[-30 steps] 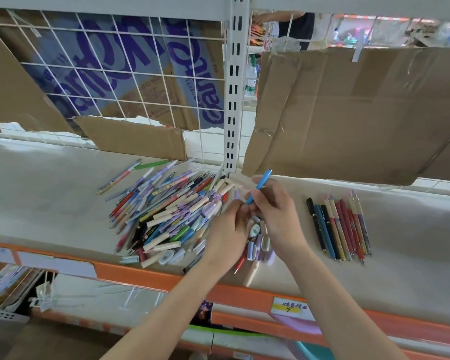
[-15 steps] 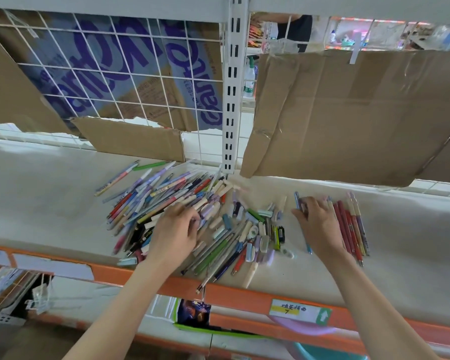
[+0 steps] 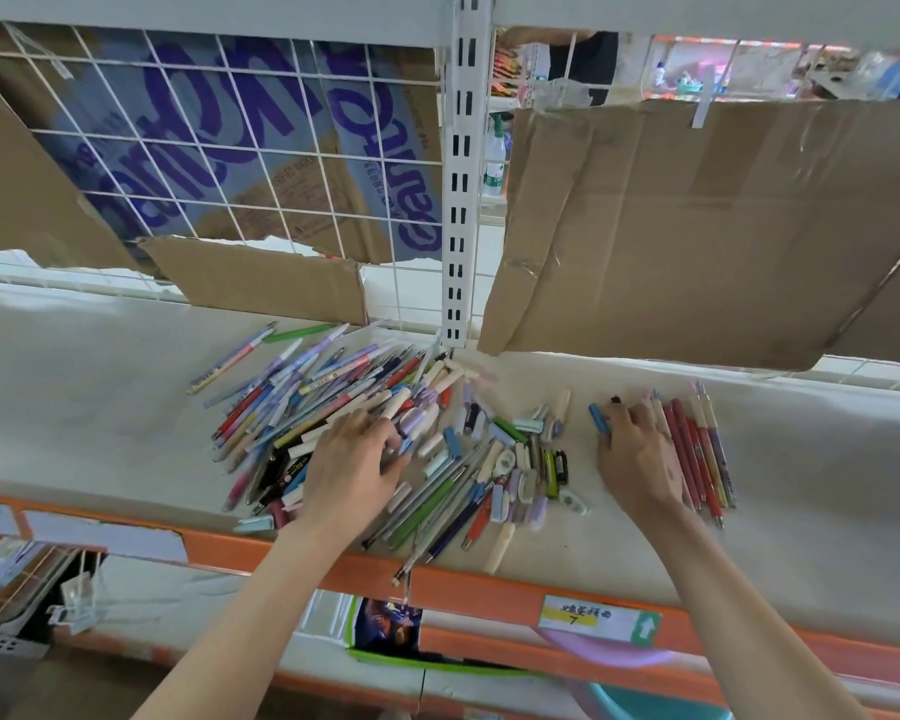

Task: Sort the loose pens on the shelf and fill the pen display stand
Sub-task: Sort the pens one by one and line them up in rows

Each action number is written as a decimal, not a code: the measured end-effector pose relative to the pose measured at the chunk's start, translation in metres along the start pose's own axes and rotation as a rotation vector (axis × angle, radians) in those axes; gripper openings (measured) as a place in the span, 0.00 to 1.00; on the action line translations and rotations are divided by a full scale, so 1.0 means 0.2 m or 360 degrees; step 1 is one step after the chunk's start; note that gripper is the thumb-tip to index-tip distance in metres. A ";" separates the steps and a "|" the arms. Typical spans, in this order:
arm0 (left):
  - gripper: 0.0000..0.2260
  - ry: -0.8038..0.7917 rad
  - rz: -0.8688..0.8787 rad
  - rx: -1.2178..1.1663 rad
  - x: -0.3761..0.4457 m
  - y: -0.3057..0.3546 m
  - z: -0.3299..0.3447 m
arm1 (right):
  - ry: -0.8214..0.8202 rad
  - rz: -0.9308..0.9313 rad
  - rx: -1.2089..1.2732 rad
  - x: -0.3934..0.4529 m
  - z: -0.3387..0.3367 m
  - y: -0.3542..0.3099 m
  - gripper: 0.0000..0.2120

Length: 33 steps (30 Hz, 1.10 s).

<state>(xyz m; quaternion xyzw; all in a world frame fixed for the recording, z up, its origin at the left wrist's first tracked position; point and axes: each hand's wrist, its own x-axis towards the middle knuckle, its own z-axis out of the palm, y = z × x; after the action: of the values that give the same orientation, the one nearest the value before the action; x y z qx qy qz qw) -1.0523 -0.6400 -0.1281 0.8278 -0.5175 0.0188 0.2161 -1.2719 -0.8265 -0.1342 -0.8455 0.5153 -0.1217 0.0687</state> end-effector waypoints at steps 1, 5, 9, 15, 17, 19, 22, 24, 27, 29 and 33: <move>0.07 0.0000 -0.0003 0.0013 0.00 0.00 0.00 | 0.0021 0.0024 -0.0022 0.00 -0.01 -0.01 0.13; 0.08 -0.0063 -0.0048 0.0060 0.00 -0.01 0.01 | 0.0020 -0.0200 0.0318 -0.01 -0.02 -0.17 0.10; 0.10 -0.0100 -0.0083 0.0100 0.00 0.00 0.00 | -0.0193 -0.0705 0.0690 -0.03 0.01 -0.44 0.08; 0.09 -0.0146 -0.0156 0.0143 -0.02 0.01 0.00 | -0.0419 -0.0991 0.0663 0.05 0.11 -0.64 0.10; 0.10 -0.0144 -0.0171 0.0132 -0.02 0.01 0.00 | -0.0525 -0.1000 0.0553 0.08 0.11 -0.66 0.11; 0.10 -0.0119 -0.0171 0.0116 -0.03 0.01 0.00 | -0.0606 -0.1036 0.0340 0.11 0.10 -0.67 0.07; 0.09 -0.0067 -0.0157 0.0103 -0.04 0.01 0.01 | -0.0664 -0.1142 0.0067 0.15 0.08 -0.69 0.10; 0.10 -0.0074 -0.0146 0.0102 -0.04 0.02 0.01 | -0.0719 -0.1192 -0.0036 0.16 0.06 -0.69 0.11; 0.10 -0.0098 -0.0118 0.0117 -0.04 0.02 0.02 | -0.0773 -0.1207 -0.0058 0.16 0.02 -0.69 0.10; 0.09 -0.0060 -0.0090 0.0077 -0.05 0.02 0.02 | -0.0710 -0.1183 0.0023 0.15 0.00 -0.68 0.10; 0.03 -0.0064 -0.0058 -0.0159 -0.07 0.03 -0.03 | -0.0489 -0.0668 0.0835 0.10 -0.06 -0.59 0.06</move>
<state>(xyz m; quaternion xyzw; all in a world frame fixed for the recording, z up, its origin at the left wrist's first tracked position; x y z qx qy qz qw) -1.0636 -0.6281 -0.1234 0.8255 -0.5069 -0.0278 0.2469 -1.1649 -0.7907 -0.0921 -0.8948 0.2657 -0.1328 0.3333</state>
